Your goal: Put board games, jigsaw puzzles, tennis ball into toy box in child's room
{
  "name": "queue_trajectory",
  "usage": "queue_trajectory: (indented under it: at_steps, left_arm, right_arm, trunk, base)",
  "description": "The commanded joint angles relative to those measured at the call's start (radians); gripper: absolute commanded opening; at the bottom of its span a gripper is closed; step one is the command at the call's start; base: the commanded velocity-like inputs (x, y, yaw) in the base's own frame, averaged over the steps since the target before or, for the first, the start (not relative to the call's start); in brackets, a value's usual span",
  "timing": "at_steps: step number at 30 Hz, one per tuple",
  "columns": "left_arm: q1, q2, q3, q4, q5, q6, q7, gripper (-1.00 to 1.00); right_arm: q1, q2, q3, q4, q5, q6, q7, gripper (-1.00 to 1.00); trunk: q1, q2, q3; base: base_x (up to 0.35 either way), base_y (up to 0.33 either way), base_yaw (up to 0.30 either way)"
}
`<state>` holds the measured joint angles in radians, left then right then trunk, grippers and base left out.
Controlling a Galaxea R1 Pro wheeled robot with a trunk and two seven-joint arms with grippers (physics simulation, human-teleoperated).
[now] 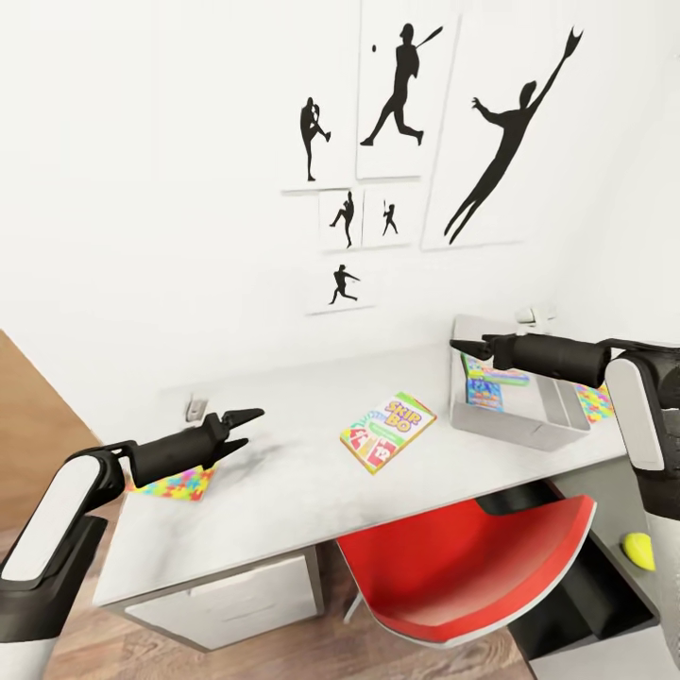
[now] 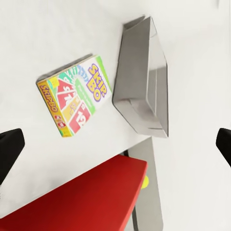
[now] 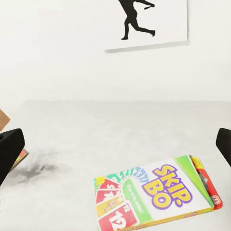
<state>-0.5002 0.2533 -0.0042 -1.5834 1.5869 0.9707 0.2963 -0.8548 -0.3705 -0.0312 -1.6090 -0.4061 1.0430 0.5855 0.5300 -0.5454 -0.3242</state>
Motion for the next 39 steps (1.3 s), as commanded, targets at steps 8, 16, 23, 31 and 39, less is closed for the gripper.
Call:
queue_trajectory:
  at_steps: [8, 16, 23, 31, 39]
  left_arm:
    - [0.009, 0.006, 0.016, 0.000, 0.010, 0.002, -0.007, 1.00]
    - [0.013, 0.008, 0.020, 0.000, 0.010, 0.002, -0.013, 1.00]
    - [0.014, 0.009, 0.020, 0.000, 0.011, 0.002, -0.015, 1.00]
    - [0.014, 0.009, 0.020, 0.000, 0.010, 0.003, -0.015, 1.00]
    - [0.014, 0.009, 0.020, 0.000, 0.009, 0.003, -0.015, 1.00]
  right_arm:
    - [-0.001, 0.008, 0.003, 0.000, 0.007, 0.004, 0.002, 1.00]
    - [-0.001, 0.010, 0.004, 0.000, 0.007, 0.004, 0.000, 1.00]
    - [-0.001, 0.011, 0.005, 0.001, 0.008, 0.004, -0.002, 1.00]
    - [-0.001, 0.012, 0.006, 0.003, 0.009, 0.004, -0.002, 1.00]
    - [-0.001, 0.013, 0.008, 0.007, 0.009, 0.004, -0.004, 1.00]
  trunk:
    - [0.000, -0.001, 0.011]
    - [0.000, -0.001, 0.023]
    - [0.000, -0.001, 0.034]
    - [0.000, -0.001, 0.047]
    - [0.000, -0.001, 0.059]
  base:
    - [0.000, 0.069, 0.000]
    - [0.000, 0.216, 0.000]
    - [0.000, 0.268, 0.000]
    - [0.000, 0.294, 0.000]
    - [0.000, 0.307, 0.000]
